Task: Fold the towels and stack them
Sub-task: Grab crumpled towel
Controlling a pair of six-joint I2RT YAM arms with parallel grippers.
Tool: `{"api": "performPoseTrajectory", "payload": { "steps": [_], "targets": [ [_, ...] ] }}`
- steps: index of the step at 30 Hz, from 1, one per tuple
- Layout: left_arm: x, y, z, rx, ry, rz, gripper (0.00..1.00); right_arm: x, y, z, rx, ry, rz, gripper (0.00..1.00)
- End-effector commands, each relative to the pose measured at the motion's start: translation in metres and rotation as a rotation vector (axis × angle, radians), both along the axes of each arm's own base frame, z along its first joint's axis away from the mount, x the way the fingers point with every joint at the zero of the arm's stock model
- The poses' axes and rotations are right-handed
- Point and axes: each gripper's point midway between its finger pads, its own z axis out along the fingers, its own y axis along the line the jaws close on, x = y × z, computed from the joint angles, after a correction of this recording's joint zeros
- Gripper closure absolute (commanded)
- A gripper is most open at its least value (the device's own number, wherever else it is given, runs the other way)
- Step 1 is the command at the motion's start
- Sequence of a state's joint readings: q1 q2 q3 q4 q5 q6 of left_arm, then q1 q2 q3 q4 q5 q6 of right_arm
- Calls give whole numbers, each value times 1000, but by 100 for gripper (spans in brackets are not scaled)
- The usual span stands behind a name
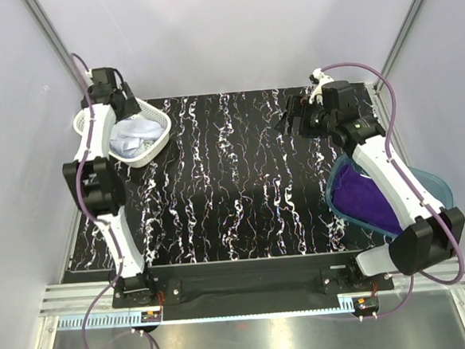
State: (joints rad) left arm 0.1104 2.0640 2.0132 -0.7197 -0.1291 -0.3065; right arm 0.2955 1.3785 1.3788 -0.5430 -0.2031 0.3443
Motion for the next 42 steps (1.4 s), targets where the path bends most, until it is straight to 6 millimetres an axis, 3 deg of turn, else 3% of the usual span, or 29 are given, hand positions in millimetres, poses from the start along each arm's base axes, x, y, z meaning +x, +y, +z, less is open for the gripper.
{"api": "performPoseTrajectory", "payload": {
  "steps": [1, 8, 12, 15, 16, 20, 24, 25, 27, 28, 29, 31, 32, 35, 36, 38, 39, 41, 42],
  "targets": [
    [9, 17, -17, 52, 49, 12, 24, 9, 4, 8, -24, -46, 33, 0],
    [21, 20, -74, 48, 130, 5, 34, 16, 2, 1, -49, -47, 24, 0],
    [27, 14, -96, 16, 156, -21, 45, 18, 2, -5, -58, -34, 24, 0],
    [31, 12, -104, 7, 158, -31, 57, 21, 1, -11, -69, -23, 24, 0],
    [32, 11, -105, 5, 155, -36, 67, 22, 2, -13, -70, -20, 26, 0],
    [41, 8, -96, -5, 127, -66, 86, 24, 3, -16, -70, -15, 25, 0],
    [47, 1, -55, -23, 41, -93, 99, 25, 4, -16, -66, -12, 28, 0],
    [46, -1, -26, -20, -13, -99, 100, 26, 5, -18, -66, -8, 27, 0],
    [46, -5, 8, -30, -85, -107, 100, 26, 5, -16, -64, -5, 29, 0],
    [40, -7, 47, -27, -157, -108, 100, 25, 5, -16, -60, 0, 28, 1],
    [38, -13, 66, -52, -199, -117, 100, 23, 6, -15, -56, 3, 32, 0],
    [30, -30, 112, -98, -302, -173, 100, 22, 6, -10, -43, 0, 26, 0],
    [17, -38, 149, -119, -376, -193, 100, 20, 7, -9, -37, 4, 26, 0],
    [-6, -73, 196, -208, -472, -308, 100, 18, 6, -3, -21, 7, 6, 0],
    [-23, -93, 217, -226, -505, -366, 100, 17, 4, 2, -14, 4, -4, 0],
    [-43, -116, 237, -223, -539, -434, 100, 14, -2, 0, -44, 26, -23, 0],
    [-64, -137, 253, -226, -556, -486, 100, 13, -4, 3, -53, 24, -35, 0],
    [-82, -160, 252, -241, -540, -536, 100, 11, -7, 14, -63, 13, -38, 0],
    [-97, -182, 253, -263, -537, -592, 100, 8, -7, 22, -57, -2, -34, 0]
  ]
}}
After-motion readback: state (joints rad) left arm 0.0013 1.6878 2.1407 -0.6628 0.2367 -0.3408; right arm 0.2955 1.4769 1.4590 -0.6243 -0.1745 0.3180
